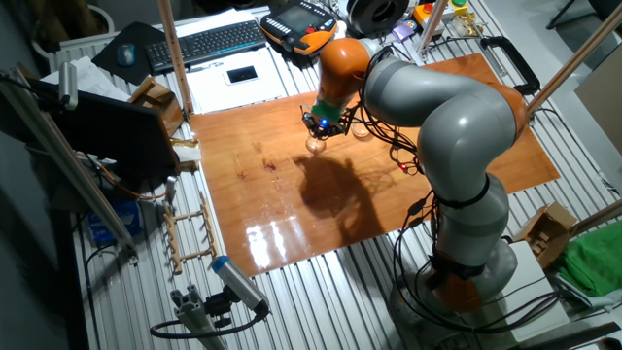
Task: Transfer liquid using a dropper
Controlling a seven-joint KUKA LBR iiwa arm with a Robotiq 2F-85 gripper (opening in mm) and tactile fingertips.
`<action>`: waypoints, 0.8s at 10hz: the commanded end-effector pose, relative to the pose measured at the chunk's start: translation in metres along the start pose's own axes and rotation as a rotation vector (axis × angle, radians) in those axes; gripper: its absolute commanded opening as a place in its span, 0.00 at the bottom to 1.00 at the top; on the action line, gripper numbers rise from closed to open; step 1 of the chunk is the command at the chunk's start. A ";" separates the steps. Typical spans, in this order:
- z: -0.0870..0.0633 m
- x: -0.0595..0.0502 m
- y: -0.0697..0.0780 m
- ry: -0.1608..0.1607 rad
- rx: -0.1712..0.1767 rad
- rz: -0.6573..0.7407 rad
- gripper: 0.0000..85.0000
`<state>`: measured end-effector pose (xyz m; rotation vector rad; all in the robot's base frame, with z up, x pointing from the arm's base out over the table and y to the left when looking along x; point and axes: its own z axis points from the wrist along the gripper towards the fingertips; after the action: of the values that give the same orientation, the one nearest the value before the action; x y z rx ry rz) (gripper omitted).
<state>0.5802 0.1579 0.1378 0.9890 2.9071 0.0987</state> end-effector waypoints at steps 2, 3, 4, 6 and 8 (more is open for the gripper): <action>0.000 0.000 0.000 -0.001 -0.001 0.000 0.02; 0.000 0.000 0.000 -0.003 -0.001 0.005 0.12; 0.000 0.000 0.000 -0.005 0.002 0.006 0.18; 0.000 0.000 0.000 -0.005 -0.002 0.006 0.02; 0.000 0.000 0.000 -0.006 -0.002 0.005 0.01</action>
<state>0.5800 0.1577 0.1375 0.9938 2.8983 0.0985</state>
